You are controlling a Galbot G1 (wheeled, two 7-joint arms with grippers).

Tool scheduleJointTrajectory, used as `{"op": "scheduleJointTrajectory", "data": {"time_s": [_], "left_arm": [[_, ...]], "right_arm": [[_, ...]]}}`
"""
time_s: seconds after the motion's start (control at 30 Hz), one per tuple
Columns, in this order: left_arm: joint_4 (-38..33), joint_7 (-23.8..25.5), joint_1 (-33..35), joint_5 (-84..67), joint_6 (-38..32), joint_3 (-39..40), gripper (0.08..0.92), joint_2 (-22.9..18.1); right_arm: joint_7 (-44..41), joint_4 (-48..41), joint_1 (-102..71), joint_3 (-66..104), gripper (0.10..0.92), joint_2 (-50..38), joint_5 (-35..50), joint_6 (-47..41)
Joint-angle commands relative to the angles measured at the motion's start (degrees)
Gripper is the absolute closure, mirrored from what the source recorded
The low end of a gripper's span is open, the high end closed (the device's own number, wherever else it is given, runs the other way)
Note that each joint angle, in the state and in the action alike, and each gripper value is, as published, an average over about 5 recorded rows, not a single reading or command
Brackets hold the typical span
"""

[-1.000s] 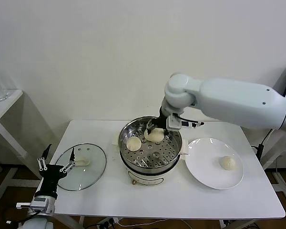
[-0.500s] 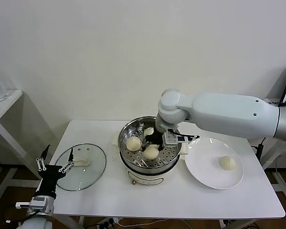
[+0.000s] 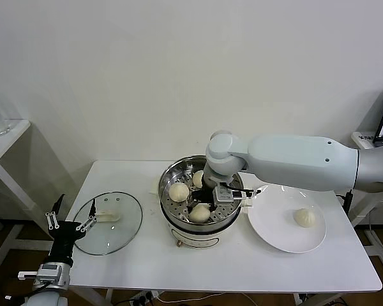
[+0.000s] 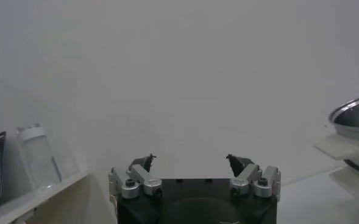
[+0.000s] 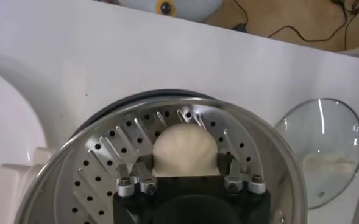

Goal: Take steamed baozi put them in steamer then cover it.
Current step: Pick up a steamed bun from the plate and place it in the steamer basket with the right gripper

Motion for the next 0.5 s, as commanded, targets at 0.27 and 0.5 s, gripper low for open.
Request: {"op": "scheduleJointTrajectory", "data": {"time_s": [0.27, 0.5], "left_arm": [[-0.4, -0.1, 0.0, -0.1, 0.2, 0.5, 0.177, -0.1], [-0.9, -0.1, 0.4, 0.1, 0.2, 0.9, 0.177, -0.1]], "right_arm": [[-2.6, 0.5, 1.1, -0.2, 0.215, -2.3, 3.7, -1.5], [-5.0, -1.7, 6.8, 5.5, 0.203, -9.8, 9.7, -2.2]]}}
